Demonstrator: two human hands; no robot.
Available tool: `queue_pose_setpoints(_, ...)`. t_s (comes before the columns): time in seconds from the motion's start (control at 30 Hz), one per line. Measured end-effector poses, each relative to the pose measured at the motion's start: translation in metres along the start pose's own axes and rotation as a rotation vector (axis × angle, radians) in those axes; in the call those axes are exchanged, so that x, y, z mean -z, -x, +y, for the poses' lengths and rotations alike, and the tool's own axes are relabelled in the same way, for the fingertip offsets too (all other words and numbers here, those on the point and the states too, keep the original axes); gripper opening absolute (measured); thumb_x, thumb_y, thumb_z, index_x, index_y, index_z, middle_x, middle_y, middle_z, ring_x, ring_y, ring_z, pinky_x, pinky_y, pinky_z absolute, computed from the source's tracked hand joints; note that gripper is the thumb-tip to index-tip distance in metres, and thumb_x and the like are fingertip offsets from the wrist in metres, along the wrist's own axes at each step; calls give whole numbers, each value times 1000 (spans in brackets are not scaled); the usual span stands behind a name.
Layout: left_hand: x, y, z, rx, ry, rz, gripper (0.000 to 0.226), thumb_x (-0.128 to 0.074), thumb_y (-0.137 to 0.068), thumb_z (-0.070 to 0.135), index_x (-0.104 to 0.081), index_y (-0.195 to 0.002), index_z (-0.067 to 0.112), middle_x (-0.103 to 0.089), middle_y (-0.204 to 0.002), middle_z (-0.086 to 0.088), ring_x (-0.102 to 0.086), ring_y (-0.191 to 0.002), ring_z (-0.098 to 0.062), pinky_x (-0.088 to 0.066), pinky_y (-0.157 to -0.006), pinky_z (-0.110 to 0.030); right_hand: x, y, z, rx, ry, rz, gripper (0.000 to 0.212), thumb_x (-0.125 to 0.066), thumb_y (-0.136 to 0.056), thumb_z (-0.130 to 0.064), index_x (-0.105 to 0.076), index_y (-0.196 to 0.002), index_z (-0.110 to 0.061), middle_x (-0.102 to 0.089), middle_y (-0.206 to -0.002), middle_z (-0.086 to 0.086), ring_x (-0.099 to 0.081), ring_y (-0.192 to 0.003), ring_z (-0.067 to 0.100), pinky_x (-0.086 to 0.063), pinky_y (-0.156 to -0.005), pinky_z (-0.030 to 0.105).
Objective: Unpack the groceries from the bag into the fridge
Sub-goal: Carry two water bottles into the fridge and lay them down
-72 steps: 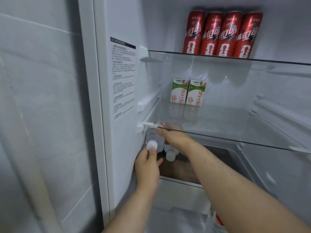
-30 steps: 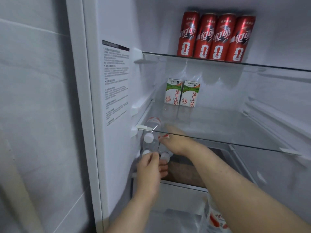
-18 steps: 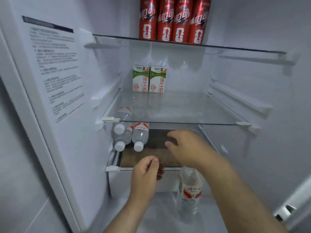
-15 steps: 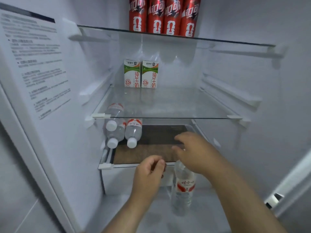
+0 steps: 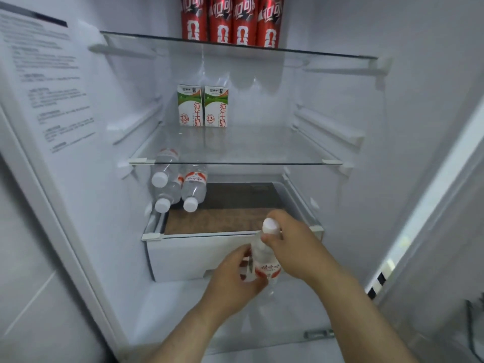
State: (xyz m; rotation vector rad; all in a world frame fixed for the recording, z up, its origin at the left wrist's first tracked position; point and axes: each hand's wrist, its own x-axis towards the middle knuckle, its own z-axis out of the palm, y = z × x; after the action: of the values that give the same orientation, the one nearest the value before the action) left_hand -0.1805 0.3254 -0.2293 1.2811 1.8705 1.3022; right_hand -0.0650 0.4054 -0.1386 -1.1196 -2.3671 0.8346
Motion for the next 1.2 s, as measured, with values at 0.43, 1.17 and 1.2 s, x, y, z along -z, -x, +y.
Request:
queue_pose_setpoints(0.43, 46, 36, 28, -166, -312, 341, 40, -83, -66, 45, -62, -100, 42, -66, -97, 21, -62, -89, -1, -51, -74, -19, 32, 64, -29, 298, -424, 97, 10, -66, -87, -33, -63, -97, -32, -65, -95, -13, -62, -89, 4, -49, -69, 16)
queue_pose_setpoints(1.17, 64, 35, 30, -843, -730, 654, 50, -80, -78, 33, -68, -117, 4, -66, -124, -6, -58, -122, -20, -40, -109, -28, 27, 50, -19, -158, -819, -369, 50, -79, -62, -36, -68, -111, -29, -68, -116, 10, -70, -100, 34, -58, -85, 53)
queue_pose_setpoints(1.2, 65, 32, 29, -836, -729, 654, 51, -78, -79, 35, -68, -118, 5, -65, -125, -5, -57, -123, -19, -39, -110, -27, 26, 49, -20, -154, -808, -346, 44, -79, -67, -34, -68, -110, -30, -68, -114, 9, -70, -99, 33, -58, -84, 53)
